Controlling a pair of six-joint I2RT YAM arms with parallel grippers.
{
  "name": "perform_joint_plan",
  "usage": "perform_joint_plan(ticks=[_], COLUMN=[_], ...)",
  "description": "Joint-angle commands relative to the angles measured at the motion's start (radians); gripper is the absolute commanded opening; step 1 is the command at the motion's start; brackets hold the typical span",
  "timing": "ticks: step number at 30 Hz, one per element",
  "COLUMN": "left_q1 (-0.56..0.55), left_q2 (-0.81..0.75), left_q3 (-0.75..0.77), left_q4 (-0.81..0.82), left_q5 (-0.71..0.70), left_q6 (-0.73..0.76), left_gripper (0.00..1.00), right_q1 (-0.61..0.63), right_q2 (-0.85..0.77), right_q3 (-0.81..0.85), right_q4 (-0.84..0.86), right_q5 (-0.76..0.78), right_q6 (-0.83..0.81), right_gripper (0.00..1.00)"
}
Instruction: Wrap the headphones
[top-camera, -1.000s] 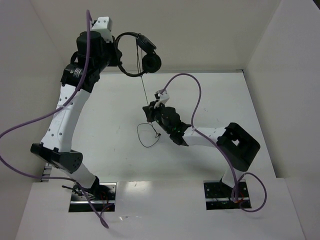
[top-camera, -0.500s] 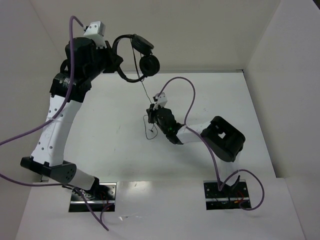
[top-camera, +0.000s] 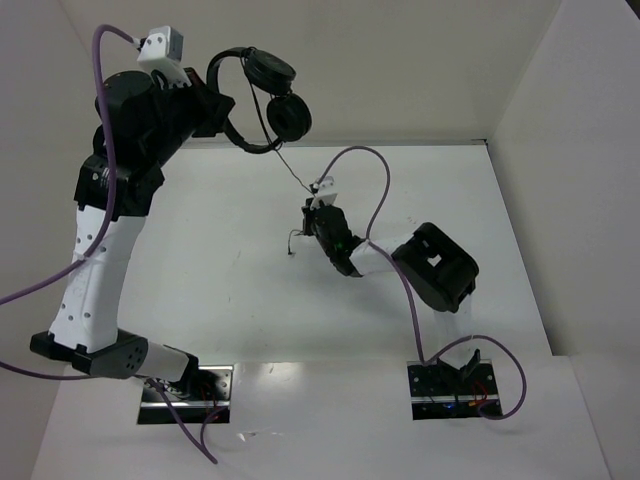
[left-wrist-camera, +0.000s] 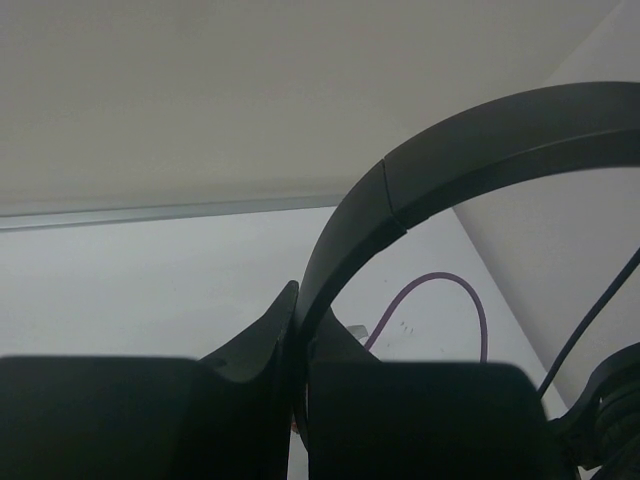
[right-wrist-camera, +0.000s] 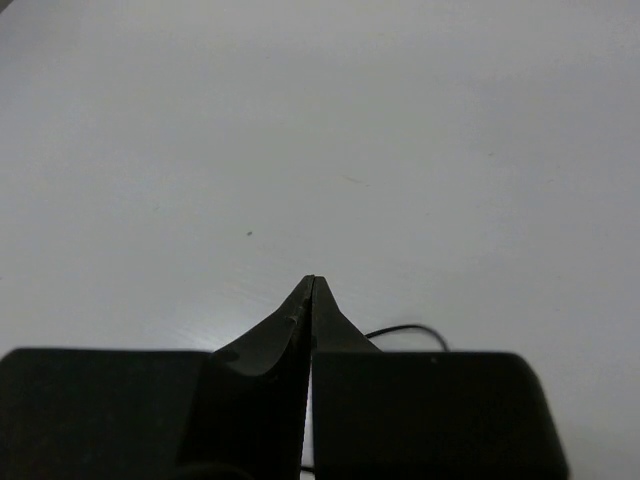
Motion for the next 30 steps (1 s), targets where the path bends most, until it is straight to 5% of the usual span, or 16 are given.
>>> perform_joint_plan(ticks=[1, 8, 18, 30], left_q1=[0.005, 0.005, 0.005, -0.19], left_q2=[-0.024, -0.148, -0.234, -0.125], left_q3=[0.049, -0.063, -0.267, -0.493], left_q4=[0.095, 0.129, -0.043, -0.248], left_q5=[0.002, 0.123, 0.23, -0.053], left_q6=[-0.019, 0.004, 0.132, 0.378], left_gripper=[0.0, 0.0, 0.0, 0.0], right_q1=[-0.056, -0.243, -0.337, -0.337], right_q2=[0.036, 0.094, 0.199, 0.185], right_q3=[0.062, 0.208, 0.662, 1.05], right_q4=[0.032, -0.077, -0.218, -0.387], right_q5=[0.101, 0.041, -0.067, -0.145], right_q6=[-0.008, -0.016, -0.234, -0.381], right_gripper=[0.01, 0.01, 0.01, 0.01])
